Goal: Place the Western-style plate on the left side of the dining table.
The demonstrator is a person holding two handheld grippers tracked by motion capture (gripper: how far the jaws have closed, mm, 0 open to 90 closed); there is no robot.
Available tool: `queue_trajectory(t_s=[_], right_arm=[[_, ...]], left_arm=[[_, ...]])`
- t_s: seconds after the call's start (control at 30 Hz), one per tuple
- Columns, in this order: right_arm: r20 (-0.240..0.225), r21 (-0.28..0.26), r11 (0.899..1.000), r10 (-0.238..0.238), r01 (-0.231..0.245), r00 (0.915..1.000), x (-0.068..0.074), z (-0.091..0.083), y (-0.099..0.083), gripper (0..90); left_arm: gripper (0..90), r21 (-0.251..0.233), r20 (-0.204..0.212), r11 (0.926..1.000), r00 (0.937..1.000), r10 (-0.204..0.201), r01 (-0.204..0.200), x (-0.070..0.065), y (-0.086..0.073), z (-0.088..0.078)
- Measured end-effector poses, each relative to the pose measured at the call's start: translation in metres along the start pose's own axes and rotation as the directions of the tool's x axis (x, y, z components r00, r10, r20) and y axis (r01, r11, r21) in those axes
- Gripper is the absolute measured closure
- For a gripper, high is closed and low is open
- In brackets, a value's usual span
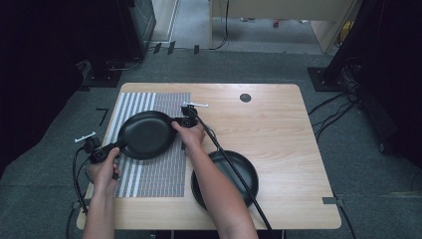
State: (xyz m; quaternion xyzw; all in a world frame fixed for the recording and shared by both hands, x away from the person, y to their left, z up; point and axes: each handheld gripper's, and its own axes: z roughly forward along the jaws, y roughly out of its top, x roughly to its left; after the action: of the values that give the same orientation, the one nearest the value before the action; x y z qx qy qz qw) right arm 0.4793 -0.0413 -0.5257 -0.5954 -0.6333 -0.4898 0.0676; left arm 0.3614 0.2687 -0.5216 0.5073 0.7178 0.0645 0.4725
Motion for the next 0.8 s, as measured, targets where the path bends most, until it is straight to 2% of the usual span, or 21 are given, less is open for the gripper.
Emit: queue_trajectory(t_s=[0.17,0.27,0.3,0.37,0.47,0.63,0.77,0.8], right_arm=[[0.005,-0.017,1.0,0.02,-0.02,0.9998,0.001,0.001,-0.002,79.3],[-0.027,-0.021,0.997,0.068,-0.068,0.9974,0.001,0.001,-0.001,70.0],[-0.034,-0.023,0.996,0.08,-0.081,0.9962,0.001,0.0,0.0,69.3],[-0.023,-0.028,0.995,0.091,-0.092,0.9956,0.0,-0.002,0.001,65.7],[-0.005,-0.045,0.996,0.075,-0.075,0.9972,-0.003,-0.007,0.003,60.9],[-0.005,-0.047,0.997,0.06,-0.06,0.9982,-0.005,-0.015,0.002,54.9],[-0.007,-0.065,0.998,0.024,-0.024,0.9997,-0.004,-0.024,0.003,49.5],[-0.013,-0.074,0.997,0.016,-0.017,0.9998,-0.004,-0.027,0.004,48.9]], left_arm=[[74.0,-0.001,0.03,1.0,0.9996,-0.002,0.002,0.002,-0.001,0.0],[65.0,-0.006,0.052,1.0,0.9986,0.0,0.0,0.001,-0.001,-0.001],[63.3,-0.007,0.058,1.0,0.9983,-0.001,0.001,0.001,-0.001,-0.001],[58.8,-0.008,0.078,0.9999,0.9969,-0.013,0.014,0.002,-0.001,-0.002],[55.6,-0.015,0.084,0.9997,0.9963,-0.018,0.019,0.004,0.0,-0.005],[49.2,-0.026,0.063,0.9994,0.9978,-0.021,0.023,0.006,0.002,-0.011],[46.3,-0.036,0.055,0.9993,0.9985,-0.006,0.008,0.004,0.002,-0.015],[45.1,-0.042,0.053,0.9991,0.9985,0.011,-0.009,0.002,0.002,-0.018]])
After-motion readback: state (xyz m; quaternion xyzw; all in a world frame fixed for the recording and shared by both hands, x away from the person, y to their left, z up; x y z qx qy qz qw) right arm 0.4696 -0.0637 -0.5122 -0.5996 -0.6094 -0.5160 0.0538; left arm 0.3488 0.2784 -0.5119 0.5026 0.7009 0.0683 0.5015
